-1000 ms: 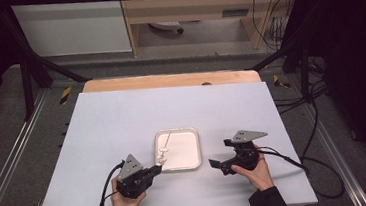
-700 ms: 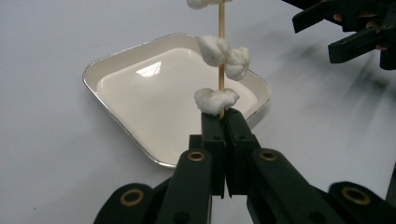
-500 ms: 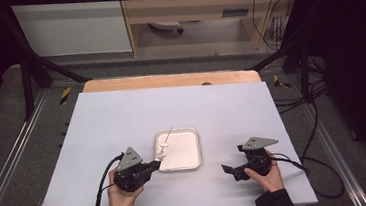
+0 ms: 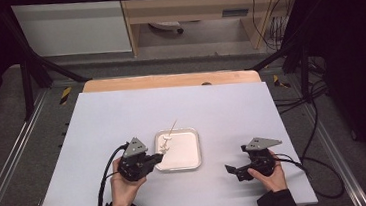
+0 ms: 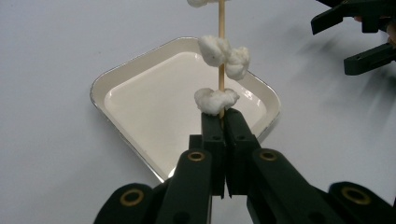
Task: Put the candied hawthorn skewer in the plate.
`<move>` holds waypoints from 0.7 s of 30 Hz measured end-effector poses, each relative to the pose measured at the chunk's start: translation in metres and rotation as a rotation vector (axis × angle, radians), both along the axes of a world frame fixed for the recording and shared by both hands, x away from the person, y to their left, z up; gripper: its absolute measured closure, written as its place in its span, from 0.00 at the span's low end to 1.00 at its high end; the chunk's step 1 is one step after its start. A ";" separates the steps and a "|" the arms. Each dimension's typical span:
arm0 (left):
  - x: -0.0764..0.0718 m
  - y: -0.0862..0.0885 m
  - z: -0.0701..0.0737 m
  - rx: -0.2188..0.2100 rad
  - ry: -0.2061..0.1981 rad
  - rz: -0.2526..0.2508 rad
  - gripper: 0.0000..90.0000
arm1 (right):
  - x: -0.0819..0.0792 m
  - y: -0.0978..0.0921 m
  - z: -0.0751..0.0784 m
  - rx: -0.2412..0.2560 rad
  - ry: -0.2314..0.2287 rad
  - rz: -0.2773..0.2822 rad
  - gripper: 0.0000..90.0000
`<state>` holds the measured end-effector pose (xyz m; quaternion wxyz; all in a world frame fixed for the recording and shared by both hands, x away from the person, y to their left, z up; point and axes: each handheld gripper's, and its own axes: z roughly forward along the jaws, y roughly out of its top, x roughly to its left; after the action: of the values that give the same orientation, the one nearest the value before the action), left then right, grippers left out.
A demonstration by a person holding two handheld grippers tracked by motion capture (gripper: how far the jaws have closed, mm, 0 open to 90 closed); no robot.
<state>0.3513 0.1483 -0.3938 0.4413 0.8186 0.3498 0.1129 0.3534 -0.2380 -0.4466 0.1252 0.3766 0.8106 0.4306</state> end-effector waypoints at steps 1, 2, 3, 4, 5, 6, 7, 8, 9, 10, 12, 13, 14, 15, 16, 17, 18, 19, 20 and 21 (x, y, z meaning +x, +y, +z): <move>0.002 -0.002 0.000 0.005 0.004 0.003 0.98 | 0.000 0.000 0.000 -0.002 0.003 0.003 0.01; 0.004 -0.003 0.001 0.011 0.010 0.002 0.98 | 0.000 0.000 0.000 -0.003 0.006 0.003 0.01; 0.006 -0.005 0.000 0.017 0.015 0.002 0.98 | 0.000 0.000 0.000 -0.004 0.005 0.003 0.01; 0.008 -0.007 0.000 0.022 0.020 0.003 0.98 | 0.000 0.000 -0.001 -0.002 0.006 0.002 0.01; 0.010 -0.009 -0.001 0.028 0.028 0.004 0.98 | 0.000 0.000 -0.001 -0.001 0.007 0.003 0.01; 0.012 -0.011 -0.001 0.032 0.032 0.006 0.98 | 0.000 0.000 -0.001 0.001 0.005 0.005 0.01; 0.014 -0.013 -0.002 0.040 0.035 0.008 0.98 | 0.000 0.000 0.000 0.002 0.006 0.006 0.01; 0.016 -0.015 -0.003 0.051 0.042 0.009 0.98 | 0.000 0.000 0.000 0.002 0.007 0.006 0.01; 0.018 -0.017 -0.005 0.066 0.045 0.011 0.98 | -0.001 0.000 0.000 0.003 0.006 0.008 0.01; 0.018 -0.017 -0.005 0.066 0.045 0.011 0.98 | -0.001 0.000 0.000 0.003 0.006 0.008 0.01; 0.022 -0.022 -0.008 0.096 0.059 0.016 0.98 | 0.000 0.000 -0.001 0.007 0.006 0.013 0.01; 0.025 -0.026 -0.011 0.115 0.068 0.015 0.98 | 0.000 0.000 -0.001 0.006 0.009 0.012 0.01; 0.026 -0.028 -0.012 0.129 0.071 0.015 0.98 | 0.000 0.000 -0.001 0.008 0.011 0.010 0.01; 0.027 -0.030 -0.014 0.140 0.078 0.017 0.98 | 0.000 -0.001 -0.002 0.007 0.009 0.012 0.01; 0.029 -0.032 -0.016 0.150 0.085 0.020 0.98 | 0.000 -0.001 -0.002 0.007 0.016 0.009 0.01; 0.029 -0.032 -0.016 0.150 0.085 0.020 0.98 | 0.000 -0.001 -0.002 0.006 0.018 0.009 0.01; 0.031 -0.034 -0.020 0.172 0.108 0.029 0.98 | 0.000 -0.001 -0.003 0.011 0.020 0.009 0.01; 0.032 -0.035 -0.022 0.181 0.117 0.037 0.98 | 0.000 -0.001 -0.003 0.009 0.019 0.012 0.01; 0.033 -0.035 -0.023 0.196 0.122 0.040 0.98 | 0.000 -0.001 -0.003 0.007 0.018 0.014 0.01; 0.033 -0.036 -0.023 0.196 0.130 0.046 0.98 | 0.000 0.000 -0.003 0.009 0.021 0.014 0.01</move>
<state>0.3846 0.1124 -0.4171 0.3327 0.8551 0.3839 0.1034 0.3536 -0.2383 -0.4500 0.1119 0.3761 0.8125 0.4311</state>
